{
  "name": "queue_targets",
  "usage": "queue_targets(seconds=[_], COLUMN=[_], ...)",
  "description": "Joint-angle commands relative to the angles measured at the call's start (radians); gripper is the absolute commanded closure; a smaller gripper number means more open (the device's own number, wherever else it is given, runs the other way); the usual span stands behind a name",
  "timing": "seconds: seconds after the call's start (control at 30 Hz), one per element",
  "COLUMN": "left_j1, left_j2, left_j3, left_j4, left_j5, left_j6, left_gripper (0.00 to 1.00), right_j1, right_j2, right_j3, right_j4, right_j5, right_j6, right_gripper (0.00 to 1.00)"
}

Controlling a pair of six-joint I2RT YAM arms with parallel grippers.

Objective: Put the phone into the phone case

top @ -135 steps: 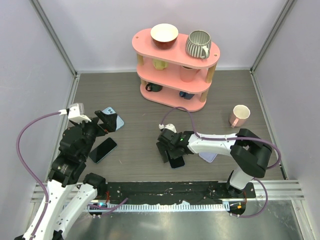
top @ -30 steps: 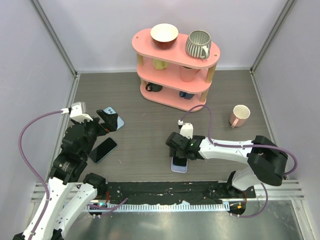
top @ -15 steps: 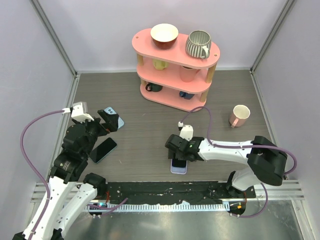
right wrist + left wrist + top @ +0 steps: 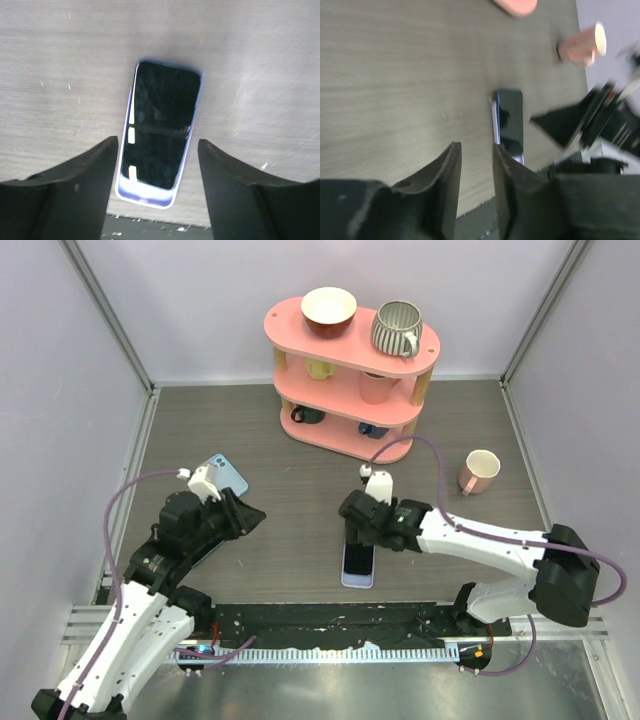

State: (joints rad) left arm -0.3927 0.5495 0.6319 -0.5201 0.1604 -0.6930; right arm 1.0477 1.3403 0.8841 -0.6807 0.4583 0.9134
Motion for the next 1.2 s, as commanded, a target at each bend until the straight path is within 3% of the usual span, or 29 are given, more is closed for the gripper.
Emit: queue_targets(seconds=[0.0,0.03,0.13,0.23,0.3,0.4,0.53,0.63,0.83,0.97,1.17], left_j1=[-0.026,-0.037,-0.061,-0.086,-0.144,-0.268,-0.448,-0.567,-0.82,-0.897,-0.931], left_j2=[0.006,-0.012,-0.033,-0.016,0.047,0.175,0.338,0.409,0.47,0.602,0.777], left_j3=[-0.13,-0.145,-0.19,-0.25,-0.276,-0.275,-0.252,-0.245,-0.304,-0.261,-0.213], left_j4=[0.144,0.153,0.154,0.233,0.278,0.325,0.428,0.492,0.774,0.855,0.965], left_j5=[0.284,0.266,0.217,0.232,0.208,0.13,0.056,-0.028,-0.249,-0.309,-0.294], left_j6=[-0.213,-0.218,-0.227,-0.287,-0.296,-0.299,-0.341,-0.406,-0.51,-0.397,-0.306], left_gripper=[0.76,0.87,1.0,1.0,1.0,1.0,1.0,1.0,1.0,1.0,1.0], right_j1=[-0.133,-0.158,-0.244,-0.314,-0.348,-0.359,-0.411,-0.431,-0.463,-0.506,-0.529], right_j2=[-0.062,-0.063,-0.055,-0.033,-0.015,0.019,0.111,0.163,0.264,0.35,0.427], right_j3=[0.105,0.108,0.101,0.122,0.15,0.138,0.185,0.199,0.2,0.251,0.289], right_j4=[0.016,0.036,0.105,0.148,0.155,0.205,0.214,0.239,0.26,0.205,0.191], right_j5=[0.014,-0.028,-0.039,-0.142,-0.229,-0.233,-0.318,-0.426,-0.55,-0.662,-0.672], right_j6=[-0.315,-0.373,-0.583,-0.754,-0.871,-1.014,-1.062,-1.107,-1.165,-1.148,-1.078], right_gripper=[0.36,0.43,0.61,0.66,0.67,0.74,0.86,0.87,0.88,0.9,0.92])
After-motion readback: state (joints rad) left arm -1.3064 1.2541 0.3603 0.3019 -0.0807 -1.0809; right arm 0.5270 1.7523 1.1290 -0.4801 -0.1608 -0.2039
